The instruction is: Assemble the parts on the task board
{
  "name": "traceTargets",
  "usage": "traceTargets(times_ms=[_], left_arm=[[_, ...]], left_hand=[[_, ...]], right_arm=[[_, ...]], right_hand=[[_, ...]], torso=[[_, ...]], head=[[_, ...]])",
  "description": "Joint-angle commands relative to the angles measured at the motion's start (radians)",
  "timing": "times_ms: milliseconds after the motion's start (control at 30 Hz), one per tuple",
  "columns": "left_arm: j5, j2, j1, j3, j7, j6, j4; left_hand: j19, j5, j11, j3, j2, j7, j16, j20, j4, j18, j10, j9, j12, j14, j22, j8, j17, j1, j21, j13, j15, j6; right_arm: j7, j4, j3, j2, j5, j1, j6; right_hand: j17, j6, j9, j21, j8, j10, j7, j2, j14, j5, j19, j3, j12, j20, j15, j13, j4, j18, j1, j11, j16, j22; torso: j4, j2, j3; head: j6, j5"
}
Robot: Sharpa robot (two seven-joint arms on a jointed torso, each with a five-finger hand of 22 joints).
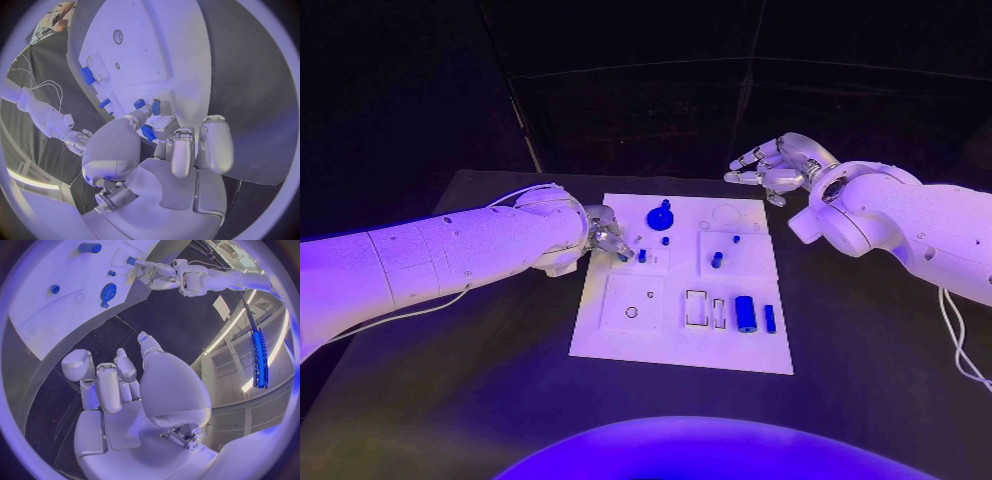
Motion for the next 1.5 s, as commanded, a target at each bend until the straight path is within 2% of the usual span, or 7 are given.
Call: traceTargets(times_ms=[33, 467, 867, 1500], left_arm=[[-0.006, 0.002, 0.001, 0.000, -0.004, 0.014, -0.005], [-0.006, 0.009, 0.001, 0.000, -0.004, 0.017, -0.022], [0.001, 0.018, 0.001, 0.000, -0.004, 0.014, -0.030], [0.004, 0.021, 0.002, 0.000, -0.004, 0.018, -0.022]], left_hand=[[0.010, 0.002, 0.001, -0.014, 0.001, 0.000, 0.003, -0.007, 0.006, -0.011, 0.005, -0.002, 0.007, 0.107, 0.001, -0.005, 0.263, -0.016, 0.004, 0.002, -0.007, 0.007], [0.011, 0.001, 0.002, -0.070, 0.006, 0.000, 0.003, -0.007, 0.042, -0.011, 0.007, -0.007, 0.010, 0.107, 0.005, -0.007, 0.263, -0.043, 0.005, 0.005, -0.007, 0.017], [0.013, -0.001, 0.001, -0.173, 0.004, -0.001, 0.003, -0.007, 0.088, -0.012, 0.010, -0.011, 0.014, 0.107, 0.009, -0.008, 0.263, -0.067, 0.006, 0.009, -0.007, 0.025], [0.013, 0.000, 0.000, -0.190, 0.005, -0.002, 0.003, -0.008, 0.092, -0.012, 0.010, -0.011, 0.014, 0.107, 0.010, -0.007, 0.263, -0.064, 0.006, 0.009, -0.007, 0.026]], right_arm=[[0.006, 0.001, 0.001, 0.000, -0.002, 0.002, 0.005], [0.005, 0.002, 0.001, -0.001, -0.002, 0.002, 0.005], [0.005, 0.003, 0.001, -0.001, -0.002, 0.002, 0.005], [0.004, 0.000, 0.001, 0.001, -0.002, 0.002, 0.009]], right_hand=[[0.000, -0.004, -0.001, -0.004, 0.006, -0.002, -0.004, 0.010, 0.040, 0.006, -0.004, -0.005, -0.001, 0.000, -0.006, -0.001, -0.001, 0.013, -0.003, -0.003, -0.006, -0.001], [-0.001, -0.004, -0.001, -0.003, 0.006, -0.003, -0.004, 0.010, 0.040, 0.007, -0.004, -0.006, -0.002, 0.000, -0.006, -0.002, 0.000, 0.013, -0.003, -0.003, -0.007, 0.000], [0.000, -0.004, -0.001, -0.003, 0.007, -0.003, -0.004, 0.011, 0.040, 0.006, -0.004, -0.007, -0.002, 0.000, -0.006, -0.002, 0.001, 0.013, -0.004, -0.003, -0.006, 0.000], [-0.001, -0.005, -0.001, -0.004, 0.007, -0.003, -0.004, 0.011, 0.040, 0.007, -0.004, -0.009, -0.002, 0.000, -0.006, -0.002, 0.004, 0.013, -0.006, -0.003, -0.007, -0.001]], torso=[[0.0003, 0.000, -0.0002], [0.0005, 0.000, 0.0005], [0.0017, 0.000, 0.0004], [0.0024, 0.000, -0.0003]], head=[[0.000, 0.000], [0.001, -0.001], [0.001, -0.005], [0.000, -0.007]])
